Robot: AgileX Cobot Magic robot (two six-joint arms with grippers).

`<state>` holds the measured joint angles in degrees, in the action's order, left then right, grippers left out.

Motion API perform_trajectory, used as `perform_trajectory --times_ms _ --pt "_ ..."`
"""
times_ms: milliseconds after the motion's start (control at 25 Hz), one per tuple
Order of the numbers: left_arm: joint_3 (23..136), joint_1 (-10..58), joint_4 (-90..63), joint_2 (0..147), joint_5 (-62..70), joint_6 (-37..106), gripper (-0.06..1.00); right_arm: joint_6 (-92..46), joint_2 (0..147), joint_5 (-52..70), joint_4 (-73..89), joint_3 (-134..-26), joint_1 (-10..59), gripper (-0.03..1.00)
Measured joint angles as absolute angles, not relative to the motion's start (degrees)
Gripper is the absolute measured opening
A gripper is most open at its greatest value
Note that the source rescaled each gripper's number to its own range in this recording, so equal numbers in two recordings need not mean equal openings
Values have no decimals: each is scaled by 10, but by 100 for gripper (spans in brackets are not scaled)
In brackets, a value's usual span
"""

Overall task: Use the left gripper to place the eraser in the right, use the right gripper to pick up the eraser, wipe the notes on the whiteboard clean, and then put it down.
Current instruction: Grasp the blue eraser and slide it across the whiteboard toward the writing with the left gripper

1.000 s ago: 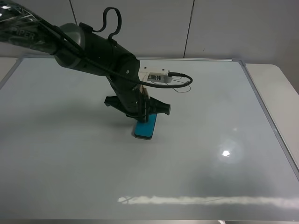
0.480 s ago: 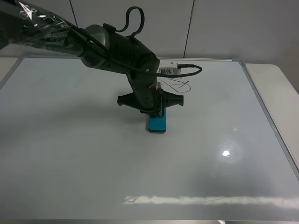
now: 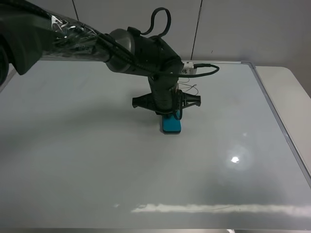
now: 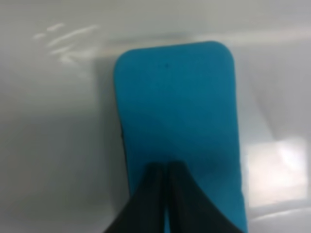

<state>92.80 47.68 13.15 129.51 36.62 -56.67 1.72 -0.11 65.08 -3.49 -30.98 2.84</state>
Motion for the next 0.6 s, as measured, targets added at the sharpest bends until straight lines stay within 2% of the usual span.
perform_trajectory --times_ms 320,600 --pt "931 496 147 1296 376 -589 0 17 -1 651 -39 -310 28 97" --pt "965 498 150 1300 439 -581 0 17 -1 651 -39 -310 28 97"
